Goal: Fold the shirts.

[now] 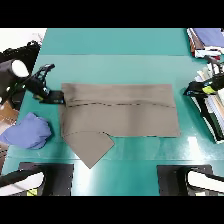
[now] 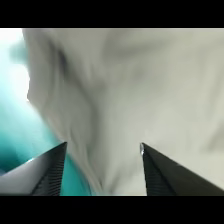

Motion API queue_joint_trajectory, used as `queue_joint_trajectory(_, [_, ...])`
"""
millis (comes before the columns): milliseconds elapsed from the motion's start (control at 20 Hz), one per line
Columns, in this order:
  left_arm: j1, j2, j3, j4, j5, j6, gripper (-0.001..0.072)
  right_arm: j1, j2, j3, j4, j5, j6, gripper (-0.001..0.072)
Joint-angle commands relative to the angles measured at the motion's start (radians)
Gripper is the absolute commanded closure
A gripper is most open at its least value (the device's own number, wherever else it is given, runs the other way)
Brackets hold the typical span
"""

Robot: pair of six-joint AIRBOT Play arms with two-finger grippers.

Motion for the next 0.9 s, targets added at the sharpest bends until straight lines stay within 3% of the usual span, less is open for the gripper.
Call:
queue_joint_trajectory(0, [0.0, 0.228, -0.267, -0.043, -0.026, -0.063, 0.0161, -0.021, 0.1, -0.003, 0.001, 0.018, -0.001, 0.0323])
queue_joint_trajectory(300, [0.0, 0.512, -0.737, -0.264, -0.002, -0.135, 0.0161, 0.013, 0.138, -0.003, 0.001, -0.029, -0.001, 0.0324])
queue_joint_trajectory(650, [0.0, 0.524, -0.859, -0.37, 0.229, -0.133, 0.0161, 0.013, 0.139, -0.003, 0.002, -0.019, 0.0, 0.0324])
queue_joint_trajectory(800, [0.0, 0.524, -0.888, -0.396, 0.254, -0.126, 0.0162, 0.013, 0.139, -0.003, 0.002, -0.017, 0.0, 0.0325])
queue_joint_trajectory(850, [0.0, 0.524, -0.889, -0.418, 0.264, -0.125, 0.0215, 0.013, 0.139, -0.003, 0.004, -0.013, 0.0, 0.0325])
